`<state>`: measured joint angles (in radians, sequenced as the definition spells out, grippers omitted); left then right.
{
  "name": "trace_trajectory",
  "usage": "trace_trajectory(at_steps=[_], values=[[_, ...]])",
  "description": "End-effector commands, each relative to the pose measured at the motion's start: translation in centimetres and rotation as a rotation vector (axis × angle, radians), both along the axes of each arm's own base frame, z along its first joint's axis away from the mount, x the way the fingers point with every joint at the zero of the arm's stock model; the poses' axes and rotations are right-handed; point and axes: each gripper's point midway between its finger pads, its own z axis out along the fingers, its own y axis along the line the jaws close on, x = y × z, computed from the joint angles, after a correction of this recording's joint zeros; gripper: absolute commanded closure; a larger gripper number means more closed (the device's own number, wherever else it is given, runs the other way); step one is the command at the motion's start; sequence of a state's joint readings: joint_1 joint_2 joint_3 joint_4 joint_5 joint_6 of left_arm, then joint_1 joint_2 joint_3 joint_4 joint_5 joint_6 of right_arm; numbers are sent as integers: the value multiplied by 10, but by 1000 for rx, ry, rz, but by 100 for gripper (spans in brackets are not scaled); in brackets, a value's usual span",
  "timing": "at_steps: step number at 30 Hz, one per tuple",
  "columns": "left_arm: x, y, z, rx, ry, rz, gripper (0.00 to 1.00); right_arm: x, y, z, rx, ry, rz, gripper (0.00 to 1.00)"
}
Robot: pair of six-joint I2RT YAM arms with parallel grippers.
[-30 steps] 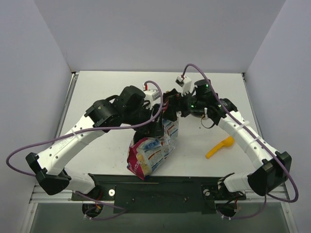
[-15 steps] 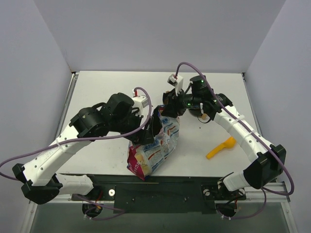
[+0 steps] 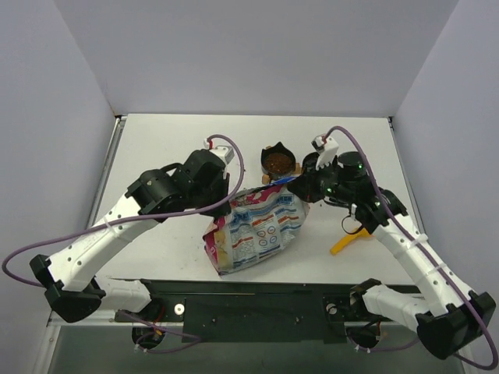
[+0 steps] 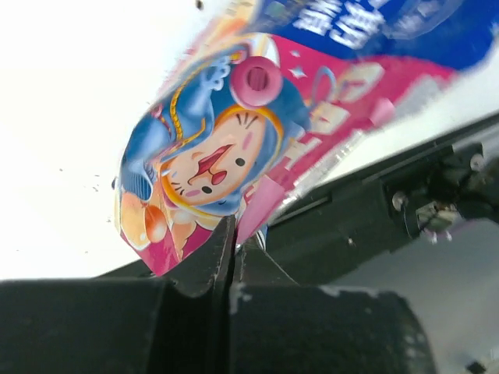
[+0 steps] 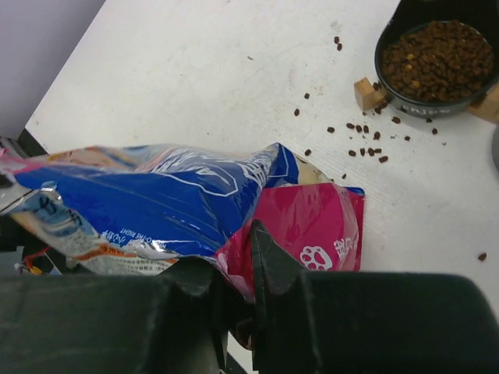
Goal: Serve the pet food
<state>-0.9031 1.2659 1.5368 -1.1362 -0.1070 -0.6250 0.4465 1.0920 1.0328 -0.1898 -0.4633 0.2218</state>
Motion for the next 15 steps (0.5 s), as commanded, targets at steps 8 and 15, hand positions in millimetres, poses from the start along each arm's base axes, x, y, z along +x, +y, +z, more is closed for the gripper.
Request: trace_trajectory(at_steps=[8, 15], values=[[59, 88, 30, 194, -105, 188, 100, -23, -32, 23, -10, -73, -198, 100], [27, 70, 29, 67, 16, 95, 45, -38, -24, 25, -124, -43, -64, 68]])
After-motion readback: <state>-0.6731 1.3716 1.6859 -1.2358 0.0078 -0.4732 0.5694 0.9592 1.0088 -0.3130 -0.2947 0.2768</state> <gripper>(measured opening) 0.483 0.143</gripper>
